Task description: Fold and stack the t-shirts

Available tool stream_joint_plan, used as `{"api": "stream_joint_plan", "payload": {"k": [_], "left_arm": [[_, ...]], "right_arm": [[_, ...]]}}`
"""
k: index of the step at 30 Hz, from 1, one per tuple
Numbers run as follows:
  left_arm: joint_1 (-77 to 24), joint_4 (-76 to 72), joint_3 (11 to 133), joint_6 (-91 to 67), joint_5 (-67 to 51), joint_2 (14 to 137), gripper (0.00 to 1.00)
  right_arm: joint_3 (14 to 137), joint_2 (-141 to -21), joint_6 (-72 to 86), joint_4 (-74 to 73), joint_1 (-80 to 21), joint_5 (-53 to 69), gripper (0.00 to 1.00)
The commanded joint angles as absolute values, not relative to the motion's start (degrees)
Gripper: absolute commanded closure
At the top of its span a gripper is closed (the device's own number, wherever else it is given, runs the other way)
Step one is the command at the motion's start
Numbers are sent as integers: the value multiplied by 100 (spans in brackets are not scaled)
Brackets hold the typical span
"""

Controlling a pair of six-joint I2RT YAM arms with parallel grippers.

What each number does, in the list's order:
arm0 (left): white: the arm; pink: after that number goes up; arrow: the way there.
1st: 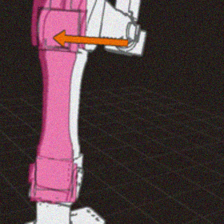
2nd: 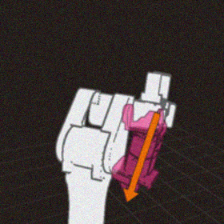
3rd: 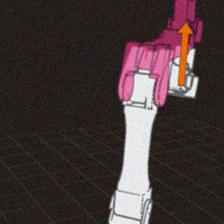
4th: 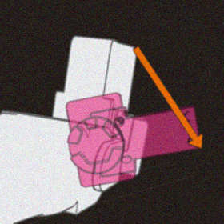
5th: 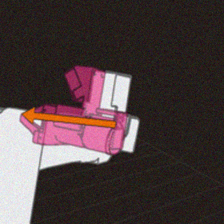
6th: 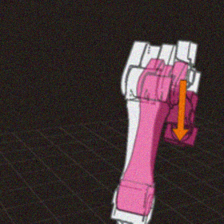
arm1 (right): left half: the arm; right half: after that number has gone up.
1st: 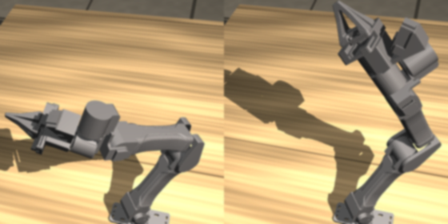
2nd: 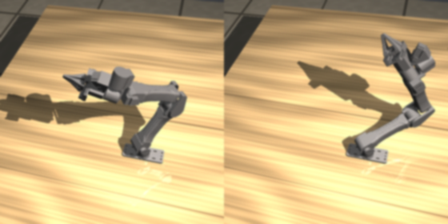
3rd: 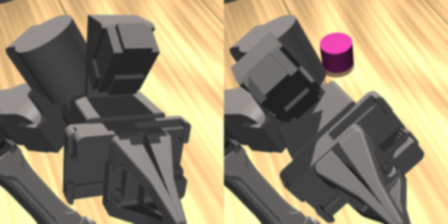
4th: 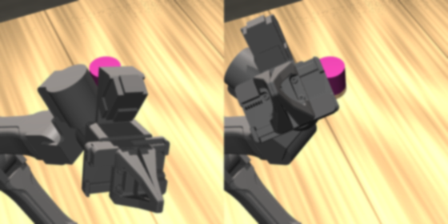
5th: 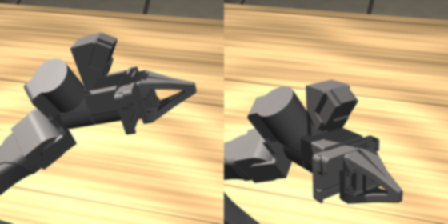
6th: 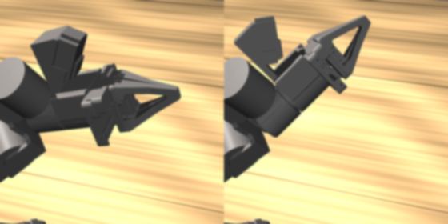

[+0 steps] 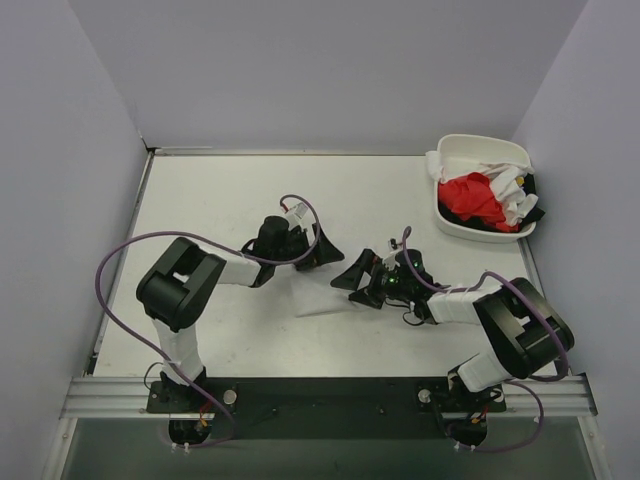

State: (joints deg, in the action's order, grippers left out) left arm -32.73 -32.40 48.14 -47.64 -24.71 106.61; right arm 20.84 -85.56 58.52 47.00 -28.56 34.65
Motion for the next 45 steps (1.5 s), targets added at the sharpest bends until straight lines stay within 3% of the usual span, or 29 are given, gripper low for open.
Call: {"api": "stream_joint_plan", "payload": {"k": [1, 20, 29, 37, 41, 45], "left_arm": [[-2980, -3753, 5124, -4605, -2610, 10951, 2], [-2487, -4490, 5467, -4824, -3304, 11655, 3], [-2715, -3403, 5133, -4871, -2928, 9241, 3], [-3041, -2698, 4527, -4816, -2382, 8052, 3], [-3392, -1893, 4377, -4432, -1795, 7412, 3], [-3770, -224, 4552, -4008, -390, 6743, 3]], "right_arm": [[1951, -8358, 5739, 4940, -2883, 3595, 0], [1617, -7366, 5274, 3807, -2892, 3349, 0], [2961, -6268, 4588, 1777, -2962, 2936, 0], [3805, -6732, 4254, 1380, -2874, 2417, 0], [4042, -6575, 3763, 538, -3014, 1110, 0], [4227, -6276, 3368, -384, -3023, 46, 0]]}}
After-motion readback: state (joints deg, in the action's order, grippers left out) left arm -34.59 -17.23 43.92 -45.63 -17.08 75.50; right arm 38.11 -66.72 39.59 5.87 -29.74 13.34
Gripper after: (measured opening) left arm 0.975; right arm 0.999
